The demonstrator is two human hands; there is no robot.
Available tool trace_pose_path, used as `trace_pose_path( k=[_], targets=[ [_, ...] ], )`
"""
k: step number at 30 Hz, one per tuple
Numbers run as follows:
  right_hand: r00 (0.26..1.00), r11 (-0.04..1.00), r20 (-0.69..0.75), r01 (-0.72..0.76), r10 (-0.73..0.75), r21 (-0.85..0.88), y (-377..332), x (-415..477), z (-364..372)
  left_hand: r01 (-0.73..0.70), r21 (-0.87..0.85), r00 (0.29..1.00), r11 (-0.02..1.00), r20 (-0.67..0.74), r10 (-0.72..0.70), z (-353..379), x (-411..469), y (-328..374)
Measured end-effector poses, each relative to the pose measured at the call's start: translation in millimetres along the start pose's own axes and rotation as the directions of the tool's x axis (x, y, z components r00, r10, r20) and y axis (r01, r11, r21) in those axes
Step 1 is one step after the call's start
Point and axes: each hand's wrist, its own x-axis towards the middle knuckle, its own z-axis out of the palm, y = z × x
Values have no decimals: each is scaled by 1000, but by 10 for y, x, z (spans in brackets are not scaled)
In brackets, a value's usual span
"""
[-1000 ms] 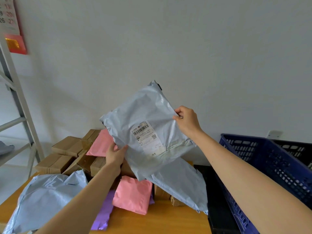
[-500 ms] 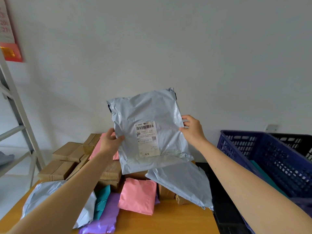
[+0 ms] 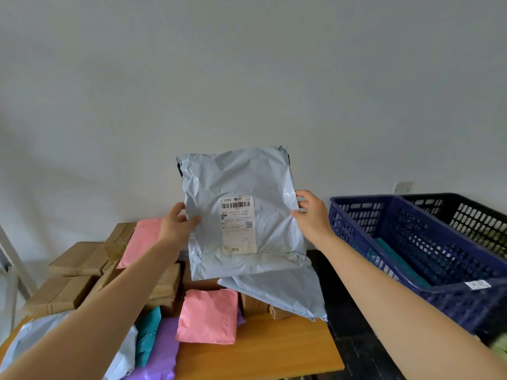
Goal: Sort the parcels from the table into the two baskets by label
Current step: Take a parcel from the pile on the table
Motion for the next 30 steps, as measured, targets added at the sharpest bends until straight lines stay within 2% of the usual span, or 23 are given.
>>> trace_pose_path(
  k=[10,30],
  targets=[
    [993,999,-112,-25,30,43,350,-234,-1046,-28,49,995,998,100,23,1005,-193,200],
    [937,988,-331,-140,111,-65,1519,-1080,-4282,-88,-10,937,996,339,86,4129,-1739,627]
  ],
)
